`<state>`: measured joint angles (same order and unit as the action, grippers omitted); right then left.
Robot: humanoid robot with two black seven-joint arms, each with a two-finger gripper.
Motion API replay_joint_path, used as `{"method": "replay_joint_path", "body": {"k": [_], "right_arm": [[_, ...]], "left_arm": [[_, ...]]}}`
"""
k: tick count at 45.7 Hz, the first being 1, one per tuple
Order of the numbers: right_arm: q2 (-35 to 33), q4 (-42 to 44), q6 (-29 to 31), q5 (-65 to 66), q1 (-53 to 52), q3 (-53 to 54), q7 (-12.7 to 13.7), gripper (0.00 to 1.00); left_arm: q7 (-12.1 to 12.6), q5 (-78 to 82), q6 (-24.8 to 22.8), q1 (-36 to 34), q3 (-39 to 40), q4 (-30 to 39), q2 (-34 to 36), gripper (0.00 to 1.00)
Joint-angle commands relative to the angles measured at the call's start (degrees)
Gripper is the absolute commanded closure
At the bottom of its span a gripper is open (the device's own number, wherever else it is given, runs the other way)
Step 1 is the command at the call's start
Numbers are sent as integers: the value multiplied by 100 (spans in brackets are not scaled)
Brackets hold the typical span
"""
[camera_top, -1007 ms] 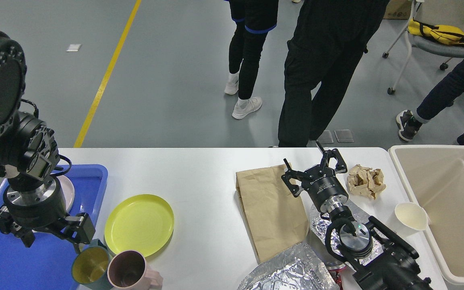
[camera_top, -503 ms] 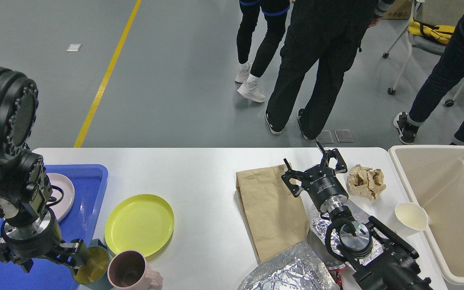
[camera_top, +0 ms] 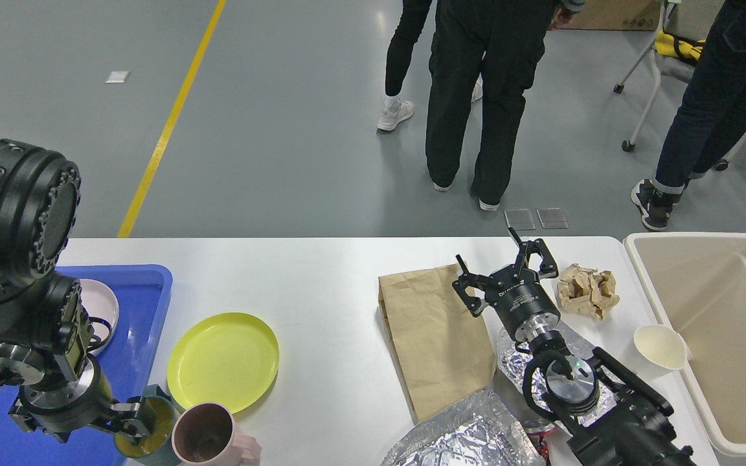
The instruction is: Tidy desktop
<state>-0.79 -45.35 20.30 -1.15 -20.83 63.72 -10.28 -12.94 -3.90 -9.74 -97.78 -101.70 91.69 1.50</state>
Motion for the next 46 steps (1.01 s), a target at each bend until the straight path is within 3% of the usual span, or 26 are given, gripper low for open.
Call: {"method": "replay_joint_path", "body": {"k": [1,15,26,46], "right_arm": [[0,0,0,1,0,0,0,0],[0,0,0,1,0,0,0,0],[0,0,0,1,0,0,0,0],[0,0,0,1,0,0,0,0]], "left_arm": [[177,-5,341,93,10,-2,-10,6],[239,-5,684,435,159,-55,-19,6],[529,-23,1097,594,291,-107,-10,6],[529,-40,1133,822,300,-318,-10,6]]}}
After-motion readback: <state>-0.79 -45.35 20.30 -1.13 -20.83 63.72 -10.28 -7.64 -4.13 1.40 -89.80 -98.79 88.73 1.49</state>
